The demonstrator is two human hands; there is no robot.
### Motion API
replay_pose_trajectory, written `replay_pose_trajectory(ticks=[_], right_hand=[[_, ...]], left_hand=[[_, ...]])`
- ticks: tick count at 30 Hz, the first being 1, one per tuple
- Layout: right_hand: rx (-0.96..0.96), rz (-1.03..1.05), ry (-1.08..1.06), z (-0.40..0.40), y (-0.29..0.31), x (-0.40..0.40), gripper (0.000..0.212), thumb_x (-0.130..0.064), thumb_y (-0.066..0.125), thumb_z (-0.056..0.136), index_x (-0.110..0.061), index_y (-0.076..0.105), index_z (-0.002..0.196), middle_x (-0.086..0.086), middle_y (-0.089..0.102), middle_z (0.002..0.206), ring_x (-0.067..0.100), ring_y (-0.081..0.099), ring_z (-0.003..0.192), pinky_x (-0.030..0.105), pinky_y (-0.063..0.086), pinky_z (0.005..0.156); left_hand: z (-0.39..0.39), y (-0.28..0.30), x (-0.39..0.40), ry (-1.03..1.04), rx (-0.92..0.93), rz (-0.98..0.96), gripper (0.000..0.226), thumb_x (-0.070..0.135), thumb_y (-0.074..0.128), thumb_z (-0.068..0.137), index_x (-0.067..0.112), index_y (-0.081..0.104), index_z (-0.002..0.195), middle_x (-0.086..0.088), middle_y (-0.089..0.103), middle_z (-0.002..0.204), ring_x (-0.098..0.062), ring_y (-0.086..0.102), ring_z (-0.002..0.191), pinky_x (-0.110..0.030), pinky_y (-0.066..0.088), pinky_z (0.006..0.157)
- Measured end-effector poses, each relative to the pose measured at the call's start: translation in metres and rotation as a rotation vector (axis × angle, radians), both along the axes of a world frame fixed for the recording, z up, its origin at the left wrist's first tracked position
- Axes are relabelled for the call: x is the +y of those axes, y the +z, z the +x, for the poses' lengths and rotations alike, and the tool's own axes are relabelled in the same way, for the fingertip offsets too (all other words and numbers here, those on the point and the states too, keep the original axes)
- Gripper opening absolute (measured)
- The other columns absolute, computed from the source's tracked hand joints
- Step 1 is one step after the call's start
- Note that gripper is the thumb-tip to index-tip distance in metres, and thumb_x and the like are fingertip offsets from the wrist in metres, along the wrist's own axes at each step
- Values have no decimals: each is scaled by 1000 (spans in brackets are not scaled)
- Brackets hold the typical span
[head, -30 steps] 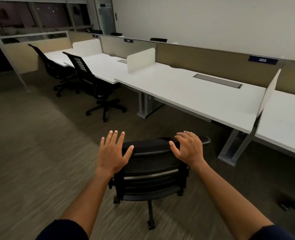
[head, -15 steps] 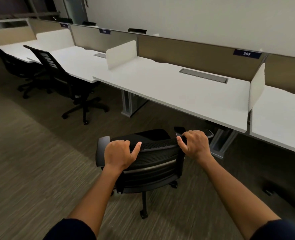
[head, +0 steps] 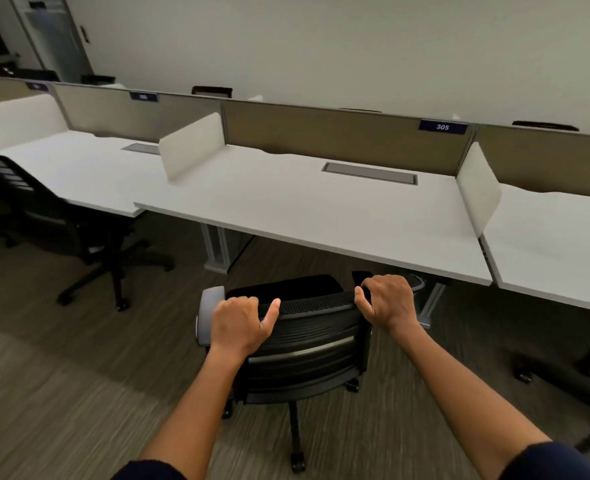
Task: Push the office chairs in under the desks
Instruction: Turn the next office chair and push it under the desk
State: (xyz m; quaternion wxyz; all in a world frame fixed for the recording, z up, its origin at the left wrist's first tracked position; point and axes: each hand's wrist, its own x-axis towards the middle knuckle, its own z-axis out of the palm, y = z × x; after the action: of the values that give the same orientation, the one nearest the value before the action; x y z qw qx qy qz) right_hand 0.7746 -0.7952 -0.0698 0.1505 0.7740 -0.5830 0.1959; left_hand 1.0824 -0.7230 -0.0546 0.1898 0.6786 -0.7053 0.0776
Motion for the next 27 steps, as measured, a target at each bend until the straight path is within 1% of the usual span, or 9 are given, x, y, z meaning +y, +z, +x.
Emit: replay_pose_trajectory(ticks=[5, 8, 12, 14, 16, 18, 20, 24, 27], right_hand=[[20, 12, -63, 22, -1, -28, 52, -45, 30, 91, -14, 54, 57, 3, 49, 54, 23, 42, 51, 33, 25, 58], [16, 3, -91, 29, 3, -47, 48, -42, 29, 88, -14, 49, 55, 4, 47, 53, 23, 40, 51, 33, 23, 58], [-17, 4, -103, 30, 4, -78, 42, -39, 31, 85, -15, 45, 55, 4, 45, 52, 25, 38, 51, 33, 24, 57], [-30, -2, -103, 28, 6, -90, 39, -39, 31, 84, -16, 40, 54, 2, 39, 51, 24, 34, 50, 33, 21, 57], [-43, 18, -102, 23, 4, -112, 41, -39, 31, 84, -14, 43, 53, 1, 39, 51, 24, 34, 50, 33, 20, 57], [-31, 28, -112, 18, 1, -124, 47, -40, 30, 84, -11, 55, 57, 4, 48, 53, 25, 40, 52, 33, 23, 58], [-46, 41, -98, 16, -2, -137, 50, -41, 30, 85, -11, 62, 62, 5, 56, 57, 25, 45, 55, 34, 27, 59], [-36, 94, -100, 12, -1, -169, 52, -42, 29, 87, -13, 69, 70, 3, 63, 66, 23, 51, 63, 34, 37, 64], [-73, 113, -94, 11, -1, -184, 53, -42, 31, 87, -12, 73, 75, 5, 70, 73, 26, 59, 70, 36, 47, 69]], left_hand=[[24, -3, -46, -53, 6, 6, 68, 67, 28, 94, 18, 52, 54, 4, 49, 50, -15, 47, 47, -35, 49, 52], [31, -1, -73, -62, 2, -8, 67, 66, 29, 94, 18, 50, 52, 4, 47, 48, -16, 46, 45, -35, 48, 51], [34, -3, -111, -68, -3, -15, 67, 64, 32, 94, 18, 49, 49, 4, 45, 46, -16, 44, 43, -31, 44, 48], [31, -1, -123, -74, -4, -10, 67, 63, 33, 95, 18, 49, 48, 4, 45, 45, -16, 44, 42, -31, 46, 49], [27, -3, -144, -75, -6, 17, 66, 63, 34, 95, 18, 49, 49, 4, 45, 45, -16, 44, 42, -32, 47, 53], [23, -3, -155, -77, -9, 17, 67, 63, 32, 95, 18, 49, 48, 4, 44, 45, -15, 44, 42, -33, 48, 53], [21, -1, -166, -83, 0, 21, 67, 64, 31, 95, 19, 47, 47, 5, 43, 44, -15, 43, 40, -32, 47, 48], [16, 3, -198, -88, -4, 23, 67, 63, 30, 95, 20, 44, 45, 6, 41, 41, -12, 40, 37, -30, 42, 42], [14, 3, -221, -88, -15, 28, 66, 62, 30, 95, 21, 44, 44, 7, 41, 40, -11, 41, 37, -30, 44, 44]])
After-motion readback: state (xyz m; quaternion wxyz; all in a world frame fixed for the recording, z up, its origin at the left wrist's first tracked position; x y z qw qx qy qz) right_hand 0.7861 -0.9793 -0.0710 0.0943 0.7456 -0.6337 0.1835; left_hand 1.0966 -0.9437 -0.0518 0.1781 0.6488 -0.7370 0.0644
